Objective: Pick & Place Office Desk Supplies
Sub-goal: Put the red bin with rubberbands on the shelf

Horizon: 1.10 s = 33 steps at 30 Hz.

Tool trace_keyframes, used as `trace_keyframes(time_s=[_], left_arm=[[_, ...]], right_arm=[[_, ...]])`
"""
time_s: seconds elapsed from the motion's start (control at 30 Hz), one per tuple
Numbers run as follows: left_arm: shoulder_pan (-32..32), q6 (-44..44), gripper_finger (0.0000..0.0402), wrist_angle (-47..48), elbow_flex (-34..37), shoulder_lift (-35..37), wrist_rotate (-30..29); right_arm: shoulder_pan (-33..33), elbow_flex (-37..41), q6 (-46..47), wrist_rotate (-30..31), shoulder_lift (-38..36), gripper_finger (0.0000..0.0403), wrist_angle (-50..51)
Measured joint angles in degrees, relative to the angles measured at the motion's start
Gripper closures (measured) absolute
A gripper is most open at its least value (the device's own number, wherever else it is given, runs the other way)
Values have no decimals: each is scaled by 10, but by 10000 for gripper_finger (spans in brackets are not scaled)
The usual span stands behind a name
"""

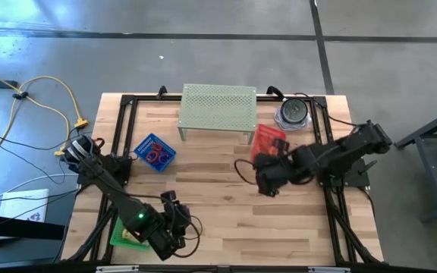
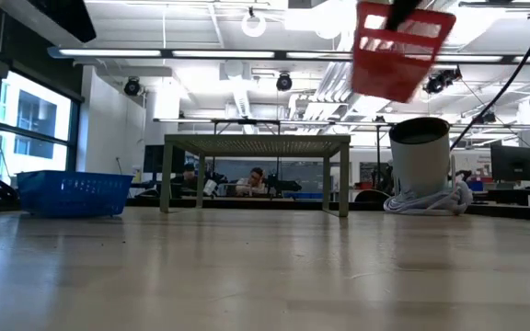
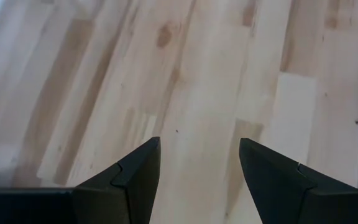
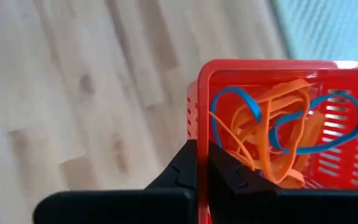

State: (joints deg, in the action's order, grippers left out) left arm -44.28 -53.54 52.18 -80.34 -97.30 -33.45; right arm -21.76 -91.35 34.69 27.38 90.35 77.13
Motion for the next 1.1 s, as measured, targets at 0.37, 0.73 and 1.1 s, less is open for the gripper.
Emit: trace_keyframes(time_s=[0.37, 0.73, 1.1], left_arm=[[21, 69, 193, -15, 0, 0, 40], [23, 108, 193, -11, 7, 0, 40], [17, 90, 193, -11, 28, 0, 52]], right_arm=[[177, -26, -366, -38, 10, 399, -196], [299, -151, -485, -106, 161, 399, -194], [357, -404, -465, -145, 338, 399, -52]])
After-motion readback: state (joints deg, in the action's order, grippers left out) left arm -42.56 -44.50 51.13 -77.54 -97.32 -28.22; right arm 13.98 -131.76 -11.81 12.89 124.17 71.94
